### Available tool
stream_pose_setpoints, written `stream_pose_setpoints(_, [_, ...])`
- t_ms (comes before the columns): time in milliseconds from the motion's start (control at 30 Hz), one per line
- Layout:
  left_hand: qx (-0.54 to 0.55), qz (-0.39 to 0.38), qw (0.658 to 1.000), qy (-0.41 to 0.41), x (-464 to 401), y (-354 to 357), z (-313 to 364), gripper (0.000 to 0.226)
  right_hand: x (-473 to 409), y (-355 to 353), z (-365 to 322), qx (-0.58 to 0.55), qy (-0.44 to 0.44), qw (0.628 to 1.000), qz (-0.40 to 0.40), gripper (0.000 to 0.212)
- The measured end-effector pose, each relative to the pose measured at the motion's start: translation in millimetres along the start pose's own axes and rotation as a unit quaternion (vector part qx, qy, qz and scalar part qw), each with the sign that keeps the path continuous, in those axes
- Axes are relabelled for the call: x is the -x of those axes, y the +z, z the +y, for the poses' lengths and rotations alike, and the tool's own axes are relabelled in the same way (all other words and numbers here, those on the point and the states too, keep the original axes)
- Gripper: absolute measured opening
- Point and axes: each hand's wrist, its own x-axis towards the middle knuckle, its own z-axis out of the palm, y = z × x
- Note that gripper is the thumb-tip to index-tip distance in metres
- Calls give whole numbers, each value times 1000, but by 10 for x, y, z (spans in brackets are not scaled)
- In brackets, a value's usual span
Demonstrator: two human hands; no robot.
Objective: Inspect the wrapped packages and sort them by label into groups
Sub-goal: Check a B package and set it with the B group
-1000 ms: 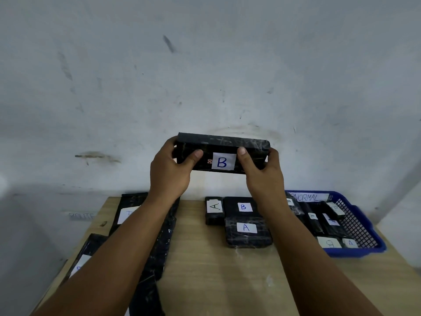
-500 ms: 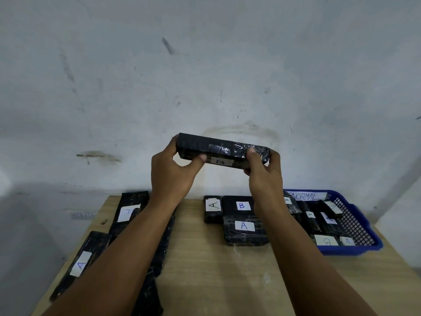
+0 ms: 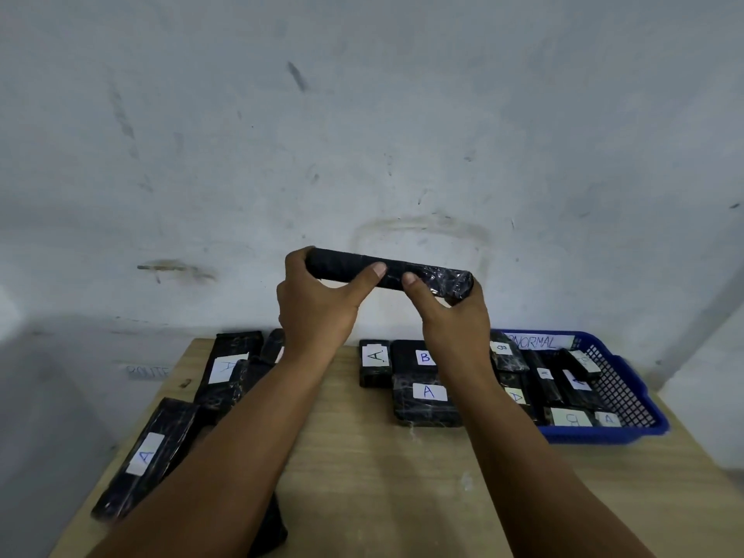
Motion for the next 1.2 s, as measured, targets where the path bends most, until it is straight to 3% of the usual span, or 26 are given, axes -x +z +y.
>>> stream_pose_setpoints(67, [1,12,1000,3,-4,-12,-11,72,-1,-18,-27,12,1,1000,-27,55])
stream_pose_setpoints(167, [-6,6,1000,11,-56,-46,-12,75,-25,-35,-38,5,47,997,-55,84])
stream_pose_setpoints(333, [-6,-52,998,36,-54,-112,-24,77,-64,-74,-51,-93,101,990,-40,65])
stream_pose_setpoints(533, [3,-56,998,-43,-53,-142,-112,51,-153,-121,100,-87,69,994,-18,57])
stream_pose_setpoints(800, [-23,-75,995,-69,-106,-184,-153,85,-116,-139,162,11,51,998,-30,77])
stream_pose_setpoints(900, [-25,-110,991,-70,-120,-183,-152,60,-103,-128,186,19,49,998,-33,94])
stream_pose_setpoints(933, [-22,-114,991,-70,-116,-181,-155,42,-94,-136,169,11,49,998,-42,86])
stream_pose_setpoints(1000, [-17,-104,992,-69,-101,-183,-161,23,-111,-170,177,15,48,997,-56,48])
stream_pose_setpoints(1200, [-34,-65,996,-44,-47,-119,-201,31,-96,-103,181,54,42,997,-45,57])
